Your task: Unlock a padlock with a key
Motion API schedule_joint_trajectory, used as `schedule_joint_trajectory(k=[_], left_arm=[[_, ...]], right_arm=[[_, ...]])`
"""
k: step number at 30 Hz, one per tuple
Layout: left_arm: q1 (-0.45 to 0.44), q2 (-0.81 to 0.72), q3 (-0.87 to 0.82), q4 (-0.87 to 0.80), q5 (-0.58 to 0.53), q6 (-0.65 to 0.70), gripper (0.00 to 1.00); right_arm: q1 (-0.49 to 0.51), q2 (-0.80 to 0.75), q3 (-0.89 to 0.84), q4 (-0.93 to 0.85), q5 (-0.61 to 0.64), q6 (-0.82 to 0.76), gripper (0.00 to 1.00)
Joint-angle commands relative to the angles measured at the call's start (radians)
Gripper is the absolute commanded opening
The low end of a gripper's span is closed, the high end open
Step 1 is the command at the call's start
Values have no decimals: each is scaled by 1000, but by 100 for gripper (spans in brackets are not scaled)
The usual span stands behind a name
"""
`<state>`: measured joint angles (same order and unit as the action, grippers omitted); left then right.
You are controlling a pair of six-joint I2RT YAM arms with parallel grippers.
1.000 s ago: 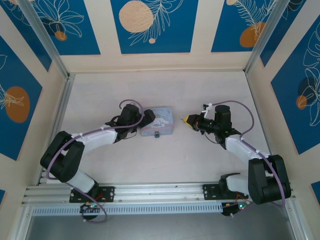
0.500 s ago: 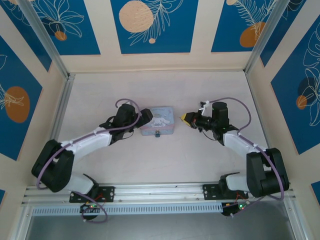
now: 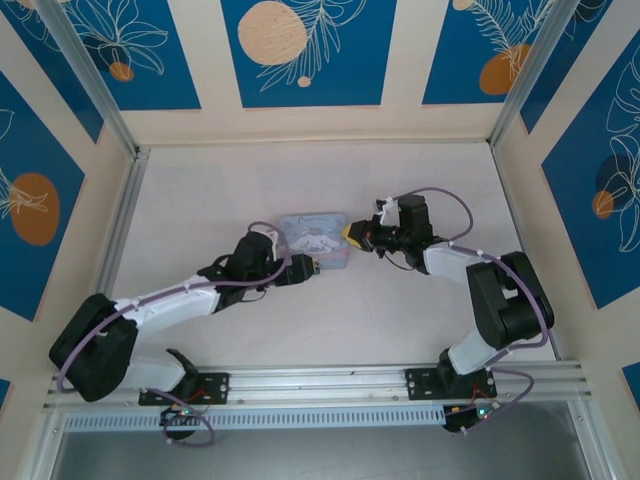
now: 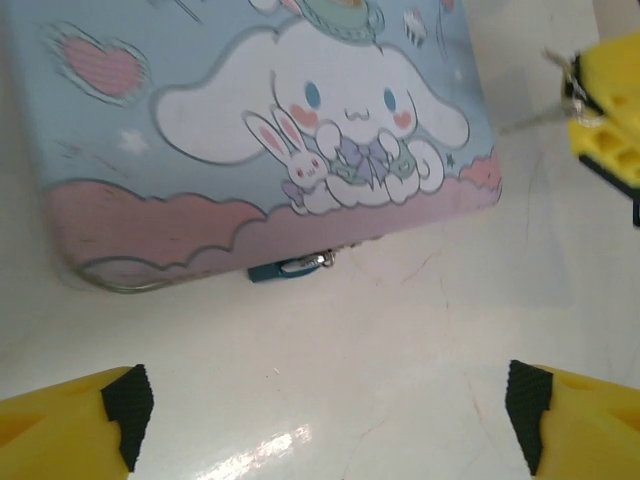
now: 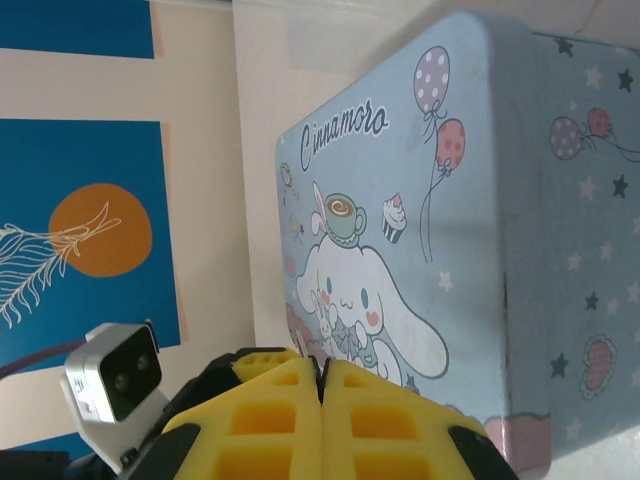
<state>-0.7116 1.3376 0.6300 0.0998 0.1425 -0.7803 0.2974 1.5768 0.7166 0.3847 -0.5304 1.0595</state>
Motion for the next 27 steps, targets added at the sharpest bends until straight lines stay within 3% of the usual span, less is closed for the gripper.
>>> schedule_joint_trajectory(k=[1,9,27], left_arm=[[-26,73,4,93,33,64,88],[-62,211,-3,235,-6,124,79],[-63,391,-1,437,-80,185,75]], right_arm=[[11,28,28,40,7,18,0],[20,77,25,56,17,30,0],[20,88,38,22,41,27,0]])
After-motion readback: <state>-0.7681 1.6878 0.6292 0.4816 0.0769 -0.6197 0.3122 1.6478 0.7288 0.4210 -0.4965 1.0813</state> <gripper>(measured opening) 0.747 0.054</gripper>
